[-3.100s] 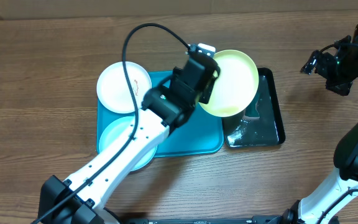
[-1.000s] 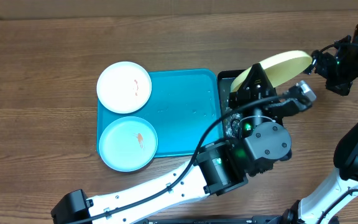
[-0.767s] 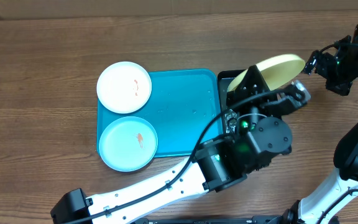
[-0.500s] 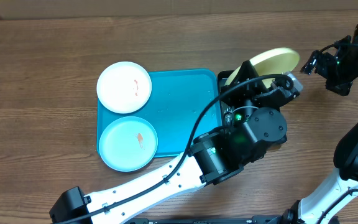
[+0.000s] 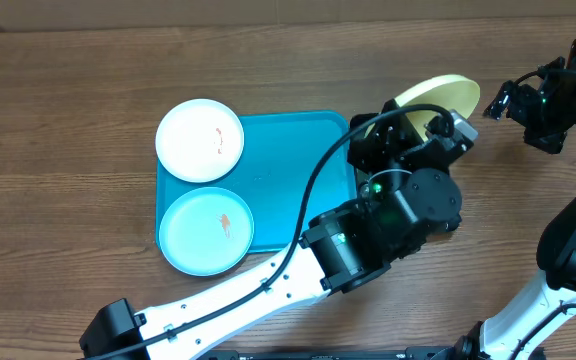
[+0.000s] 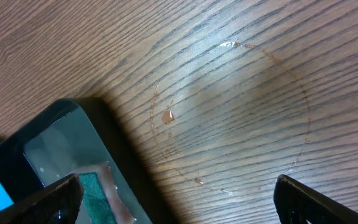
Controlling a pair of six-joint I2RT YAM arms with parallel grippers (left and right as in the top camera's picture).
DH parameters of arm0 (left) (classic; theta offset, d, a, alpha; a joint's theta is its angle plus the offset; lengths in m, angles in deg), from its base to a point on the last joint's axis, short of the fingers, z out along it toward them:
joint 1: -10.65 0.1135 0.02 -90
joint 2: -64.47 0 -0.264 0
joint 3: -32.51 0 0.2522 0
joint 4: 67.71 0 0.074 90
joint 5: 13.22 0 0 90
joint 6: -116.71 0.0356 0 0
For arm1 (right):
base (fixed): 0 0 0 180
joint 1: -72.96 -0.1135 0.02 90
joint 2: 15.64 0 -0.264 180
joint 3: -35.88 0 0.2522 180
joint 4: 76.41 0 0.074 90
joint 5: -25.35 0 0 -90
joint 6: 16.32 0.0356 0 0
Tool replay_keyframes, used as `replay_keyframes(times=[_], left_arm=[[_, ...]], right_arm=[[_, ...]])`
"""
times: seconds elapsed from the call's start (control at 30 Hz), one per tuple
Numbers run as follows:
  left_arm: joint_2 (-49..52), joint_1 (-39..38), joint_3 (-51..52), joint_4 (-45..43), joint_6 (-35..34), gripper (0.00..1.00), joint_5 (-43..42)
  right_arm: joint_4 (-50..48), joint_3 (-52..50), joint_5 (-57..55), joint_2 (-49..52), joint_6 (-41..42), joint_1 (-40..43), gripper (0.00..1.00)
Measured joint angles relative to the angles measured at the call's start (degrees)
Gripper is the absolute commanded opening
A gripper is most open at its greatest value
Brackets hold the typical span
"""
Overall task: Clean dirty plates on tray and stack at the side
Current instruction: 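Swing the yellow plate left and set it on the table left of tray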
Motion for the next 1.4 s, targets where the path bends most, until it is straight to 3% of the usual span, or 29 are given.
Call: replay_keyframes(times=[0.17, 0.33, 0.47, 0.73, 0.83, 0.93, 1.13, 1.4], left_arm=[[0.0, 1.0, -0.1, 5.0, -5.6, 0.04, -0.7], [0.0, 4.0, -0.1, 17.6, -19.1, 0.04, -6.4], [0.0, 12.3, 0.0, 26.2, -32.6, 0.04, -20.3], [0.0, 39.5, 0.0, 29.7, -50.8, 0.04, -58.6], [0.0, 50.3, 0.0, 32.6, -53.9, 0.04, -70.5], [0.0, 60.6, 0.0, 36.9, -55.5, 0.05, -76.7], [0.1, 79.4, 0.0, 44.2, -57.0, 0.04, -80.0], [0.1, 95.7, 0.0, 48.7, -57.2, 0.04, -78.3]], right_arm=[[0.0, 0.0, 0.0, 0.0, 0.0, 0.0, 1.00], [0.0, 0.0, 0.0, 0.0, 0.0, 0.0, 1.00], [0.0, 0.0, 0.0, 0.0, 0.0, 0.0, 1.00], [0.0, 0.0, 0.0, 0.0, 0.0, 0.0, 1.00], [0.0, 0.0, 0.0, 0.0, 0.0, 0.0, 1.00], [0.0, 0.0, 0.0, 0.0, 0.0, 0.0, 1.00], [0.0, 0.0, 0.0, 0.0, 0.0, 0.0, 1.00], [0.0, 0.0, 0.0, 0.0, 0.0, 0.0, 1.00]])
